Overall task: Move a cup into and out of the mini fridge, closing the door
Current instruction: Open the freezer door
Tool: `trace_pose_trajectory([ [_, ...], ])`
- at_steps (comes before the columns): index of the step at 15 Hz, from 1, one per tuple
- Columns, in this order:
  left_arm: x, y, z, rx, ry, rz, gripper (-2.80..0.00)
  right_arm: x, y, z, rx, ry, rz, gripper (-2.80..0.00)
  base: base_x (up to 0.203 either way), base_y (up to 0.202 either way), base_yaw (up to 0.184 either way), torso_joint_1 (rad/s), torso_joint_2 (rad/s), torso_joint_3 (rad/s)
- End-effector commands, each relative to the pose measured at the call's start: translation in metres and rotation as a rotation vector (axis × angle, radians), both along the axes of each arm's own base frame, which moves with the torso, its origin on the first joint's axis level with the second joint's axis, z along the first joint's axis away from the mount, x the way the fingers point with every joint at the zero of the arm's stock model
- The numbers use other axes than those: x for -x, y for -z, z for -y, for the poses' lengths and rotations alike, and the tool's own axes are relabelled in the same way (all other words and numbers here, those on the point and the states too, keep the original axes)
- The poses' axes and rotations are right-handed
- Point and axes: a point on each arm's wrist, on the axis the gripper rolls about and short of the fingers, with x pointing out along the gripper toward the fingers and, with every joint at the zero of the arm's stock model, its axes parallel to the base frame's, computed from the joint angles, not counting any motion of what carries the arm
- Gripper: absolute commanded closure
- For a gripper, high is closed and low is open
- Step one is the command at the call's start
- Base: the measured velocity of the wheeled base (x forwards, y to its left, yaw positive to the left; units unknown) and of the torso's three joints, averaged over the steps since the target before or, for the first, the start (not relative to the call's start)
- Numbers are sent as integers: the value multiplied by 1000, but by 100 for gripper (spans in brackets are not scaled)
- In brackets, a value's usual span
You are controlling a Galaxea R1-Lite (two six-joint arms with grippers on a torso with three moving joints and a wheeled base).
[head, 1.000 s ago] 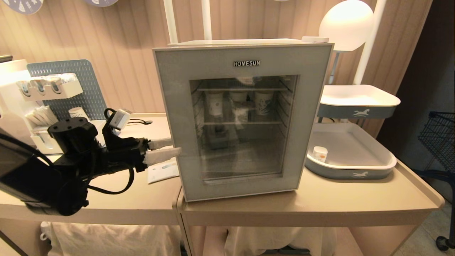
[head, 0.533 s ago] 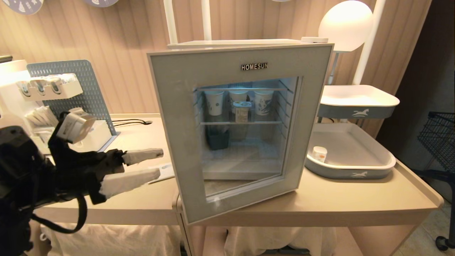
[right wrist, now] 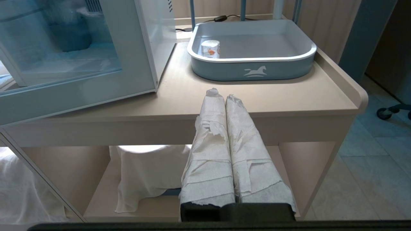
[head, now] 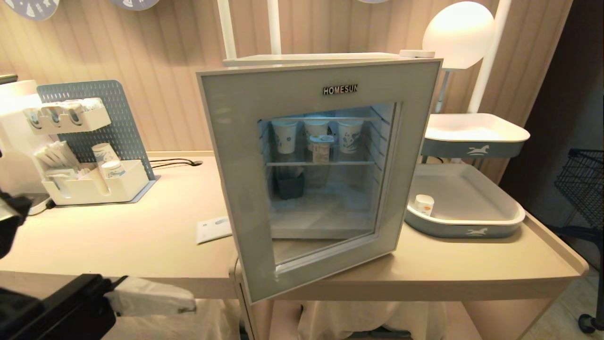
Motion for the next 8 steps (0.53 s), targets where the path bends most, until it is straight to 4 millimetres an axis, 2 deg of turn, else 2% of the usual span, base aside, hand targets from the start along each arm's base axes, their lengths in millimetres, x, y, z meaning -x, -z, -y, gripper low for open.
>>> trace_pose_trajectory([
  [1,9,-8,-9,40,-122,54,-280,0,0,0,0,0,-1,0,0,0,0,0,0,0],
  [3,1,-13,-25,55,-322,55,-280,0,0,0,0,0,-1,0,0,0,0,0,0,0],
  [4,0,-13,-32,53,-395,33,0,0,0,0,0,0,-1,0,0,0,0,0,0,0],
  [6,-13,-19,-43,51,-493,-25,0,0,0,0,0,0,-1,0,0,0,0,0,0,0],
  [8,-43,-18,-54,54,-584,-118,0,0,0,0,0,0,-1,0,0,0,0,0,0,0],
])
